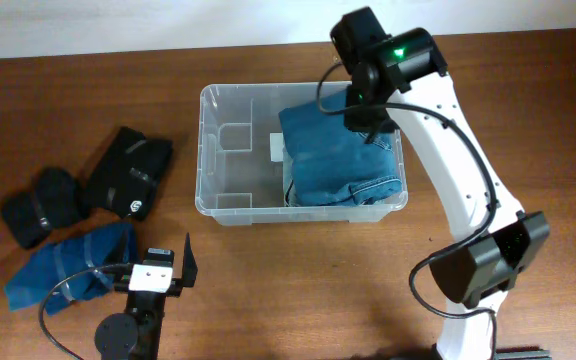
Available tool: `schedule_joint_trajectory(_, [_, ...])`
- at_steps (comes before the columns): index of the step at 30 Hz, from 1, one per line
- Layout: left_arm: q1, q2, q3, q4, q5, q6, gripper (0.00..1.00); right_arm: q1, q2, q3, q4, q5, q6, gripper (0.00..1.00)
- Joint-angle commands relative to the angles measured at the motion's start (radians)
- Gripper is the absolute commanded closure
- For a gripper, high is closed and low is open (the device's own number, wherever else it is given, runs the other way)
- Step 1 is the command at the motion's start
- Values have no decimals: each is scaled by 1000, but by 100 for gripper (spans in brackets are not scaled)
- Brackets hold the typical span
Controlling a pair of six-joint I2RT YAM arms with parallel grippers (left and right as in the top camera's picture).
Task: Pack container
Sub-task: 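Carry the dark-blue denim into the bin on top of the jeans, then release the denim and raise the right gripper out of the bin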
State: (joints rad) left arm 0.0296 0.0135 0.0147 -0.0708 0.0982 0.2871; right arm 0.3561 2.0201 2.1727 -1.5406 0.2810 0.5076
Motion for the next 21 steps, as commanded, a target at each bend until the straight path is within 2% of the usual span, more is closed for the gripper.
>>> schedule_joint_trajectory(1, [6,-7,-6,-1,11,-10,1,-6,-15,-129,19,16,-21,96])
schedule_joint_trajectory(13, [6,-7,-5,-1,11,-10,1,-4,-16,-573,304,-104,-21,96])
schedule_joint_trajectory(17, [6,-7,-6,-1,11,-10,1,-5,-18,-573,326,-105,-21,96])
schedule_joint_trajectory(21, [6,-7,-5,-1,11,-10,1,-24,-35,-457,275,-105,-22,96])
